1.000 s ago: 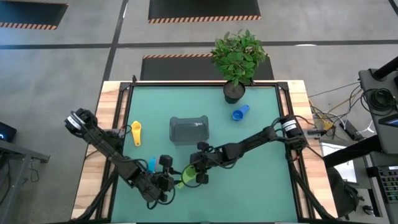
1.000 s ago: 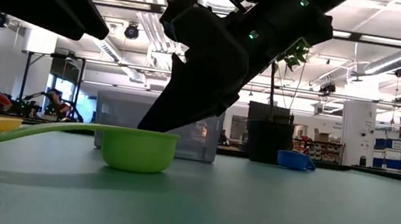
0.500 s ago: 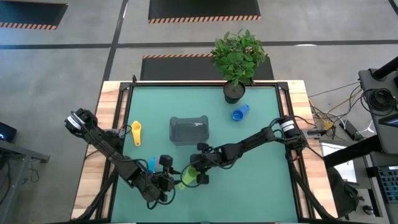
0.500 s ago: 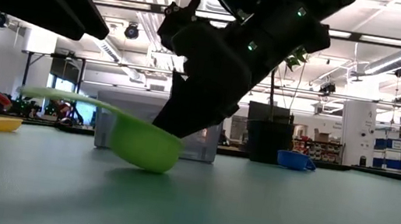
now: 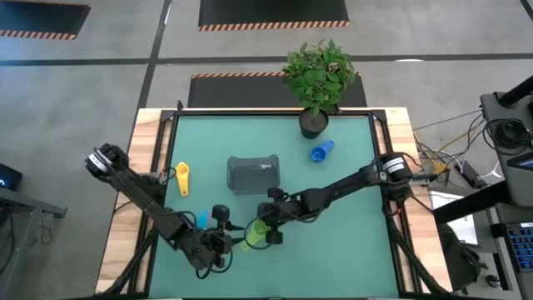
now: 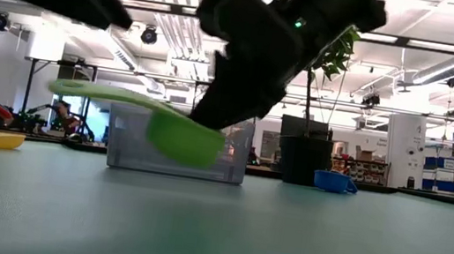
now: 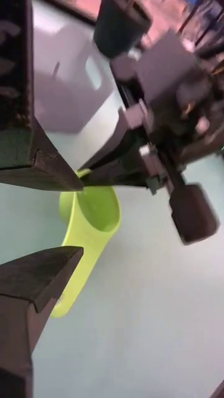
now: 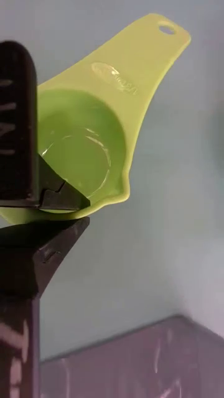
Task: Nest measuring cups in basket
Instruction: Stack the green measuring cup on top of the light blue measuring cup
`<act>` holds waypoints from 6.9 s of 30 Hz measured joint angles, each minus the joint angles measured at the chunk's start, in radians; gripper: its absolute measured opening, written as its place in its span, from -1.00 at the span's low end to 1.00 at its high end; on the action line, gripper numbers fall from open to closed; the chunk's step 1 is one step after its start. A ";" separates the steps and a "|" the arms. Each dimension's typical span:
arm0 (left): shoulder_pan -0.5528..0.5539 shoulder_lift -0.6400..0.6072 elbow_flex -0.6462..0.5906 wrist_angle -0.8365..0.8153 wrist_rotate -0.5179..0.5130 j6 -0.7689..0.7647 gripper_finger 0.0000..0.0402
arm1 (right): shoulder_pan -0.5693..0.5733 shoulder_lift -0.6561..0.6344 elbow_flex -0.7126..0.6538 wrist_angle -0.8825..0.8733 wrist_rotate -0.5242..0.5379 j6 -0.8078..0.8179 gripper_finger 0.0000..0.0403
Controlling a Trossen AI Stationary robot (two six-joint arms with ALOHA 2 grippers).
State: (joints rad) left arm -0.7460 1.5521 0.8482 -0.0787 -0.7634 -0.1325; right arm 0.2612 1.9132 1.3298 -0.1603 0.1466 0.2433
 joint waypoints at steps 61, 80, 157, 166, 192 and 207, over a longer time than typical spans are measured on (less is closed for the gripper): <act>0.020 -0.264 -0.019 0.404 -0.259 0.228 0.16 | 0.186 -0.048 -0.236 1.519 0.867 -0.885 -0.96; 0.019 -0.264 -0.020 0.406 -0.291 0.225 -0.92 | 0.175 -0.049 -0.252 1.491 0.873 -0.819 -0.96; 0.012 -0.820 -0.206 -0.481 0.648 -1.029 -1.00 | 0.229 -0.358 -0.244 1.031 0.972 -0.739 -0.22; 0.013 -0.866 -0.230 -0.481 0.641 -1.037 -1.00 | 0.229 -0.358 -0.244 1.029 0.972 -0.745 -0.22; 0.013 -0.839 -0.240 -0.554 0.642 -1.077 -0.99 | 0.229 -0.358 -0.245 1.026 0.972 -0.752 -0.22; 0.013 -0.841 -0.241 -0.576 0.642 -1.082 -0.68 | 0.229 -0.358 -0.245 1.024 0.973 -0.752 -0.22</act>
State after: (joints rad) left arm -0.7326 0.7115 0.6071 -0.6547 -0.1211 -1.2146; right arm 0.4900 1.5551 1.0851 0.8639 1.1198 -0.5091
